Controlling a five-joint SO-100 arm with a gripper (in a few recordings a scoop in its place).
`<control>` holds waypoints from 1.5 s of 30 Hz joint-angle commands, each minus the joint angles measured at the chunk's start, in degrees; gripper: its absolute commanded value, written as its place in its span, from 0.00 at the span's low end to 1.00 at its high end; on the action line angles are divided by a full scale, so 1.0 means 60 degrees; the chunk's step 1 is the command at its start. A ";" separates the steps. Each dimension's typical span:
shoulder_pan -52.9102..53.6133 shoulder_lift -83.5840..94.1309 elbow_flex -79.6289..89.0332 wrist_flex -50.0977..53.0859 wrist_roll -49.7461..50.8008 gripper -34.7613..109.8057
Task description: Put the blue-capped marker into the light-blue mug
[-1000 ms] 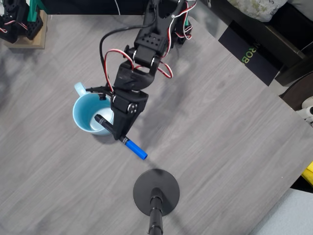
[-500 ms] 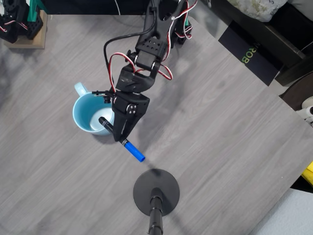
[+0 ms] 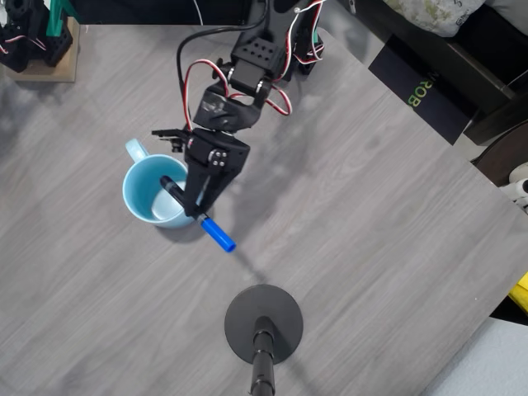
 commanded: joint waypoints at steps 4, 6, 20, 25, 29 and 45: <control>0.0234 0.0425 0.0205 -0.0308 0.0776 0.39; 0.0234 0.0381 0.0220 -0.0322 0.0967 0.43; -0.0439 0.1069 0.0308 -0.0176 0.0088 0.42; -0.1860 0.2256 0.0894 0.0103 -0.3516 0.24; -0.3076 0.3618 0.2446 0.0249 -0.5625 0.24; -0.4014 0.5684 0.6475 0.2080 -0.7017 0.24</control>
